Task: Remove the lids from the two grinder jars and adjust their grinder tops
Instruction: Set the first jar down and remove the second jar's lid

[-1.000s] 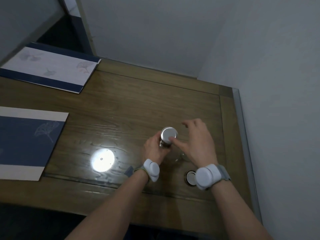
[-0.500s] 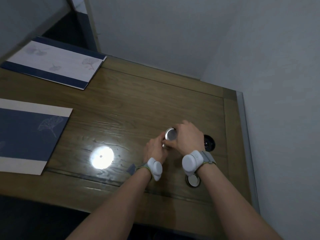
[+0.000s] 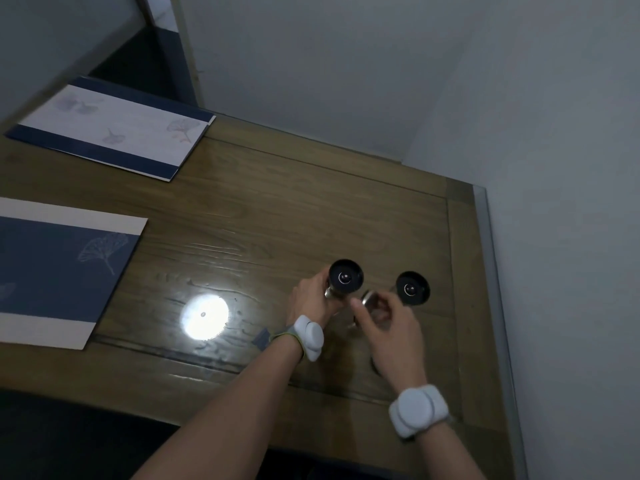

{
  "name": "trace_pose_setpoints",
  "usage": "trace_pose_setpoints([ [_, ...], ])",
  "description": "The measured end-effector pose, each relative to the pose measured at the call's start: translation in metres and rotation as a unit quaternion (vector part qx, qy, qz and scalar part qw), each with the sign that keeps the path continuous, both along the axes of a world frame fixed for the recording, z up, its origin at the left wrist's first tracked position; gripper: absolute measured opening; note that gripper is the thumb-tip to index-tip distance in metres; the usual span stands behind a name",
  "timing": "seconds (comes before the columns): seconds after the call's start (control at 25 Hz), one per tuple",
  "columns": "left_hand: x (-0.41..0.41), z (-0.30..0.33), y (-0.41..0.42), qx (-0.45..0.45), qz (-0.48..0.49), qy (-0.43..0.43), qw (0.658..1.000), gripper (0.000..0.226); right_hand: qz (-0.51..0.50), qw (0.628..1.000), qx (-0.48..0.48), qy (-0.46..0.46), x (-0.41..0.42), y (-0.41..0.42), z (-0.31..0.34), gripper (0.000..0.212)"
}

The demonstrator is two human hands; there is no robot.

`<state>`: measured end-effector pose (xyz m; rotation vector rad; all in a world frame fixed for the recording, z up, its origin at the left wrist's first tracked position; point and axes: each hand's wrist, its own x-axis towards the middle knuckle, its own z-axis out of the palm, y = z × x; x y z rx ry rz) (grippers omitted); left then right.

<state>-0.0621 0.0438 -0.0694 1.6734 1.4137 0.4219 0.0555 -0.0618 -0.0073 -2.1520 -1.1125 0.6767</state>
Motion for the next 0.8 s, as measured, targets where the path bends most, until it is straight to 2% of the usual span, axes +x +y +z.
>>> trace_pose_setpoints([
  [0.12, 0.002, 0.001, 0.000, 0.001, 0.001, 0.026, 1.000, 0.047, -0.007, 0.999, -0.018, 0.040, -0.010, -0.022, -0.047, 0.041],
  [0.28, 0.005, 0.004, 0.000, -0.002, 0.002, 0.042, 0.999, 0.045, -0.001, 0.997, -0.064, 0.048, -0.004, -0.024, -0.087, 0.073],
  [0.36, 0.006, 0.004, 0.000, -0.011, 0.002, 0.047, 0.999, 0.045, 0.016, 0.994, -0.096, 0.039, -0.001, -0.021, -0.095, 0.080],
  [0.68, 0.005, 0.000, 0.001, -0.004, 0.000, 0.069, 0.998, 0.045, 0.055, 0.988, -0.142, 0.006, -0.005, -0.028, -0.121, 0.076],
  [0.8, 0.005, -0.002, 0.003, -0.001, -0.003, 0.073, 0.997, 0.043, 0.053, 0.990, -0.131, -0.025, -0.009, -0.036, -0.125, 0.072],
])
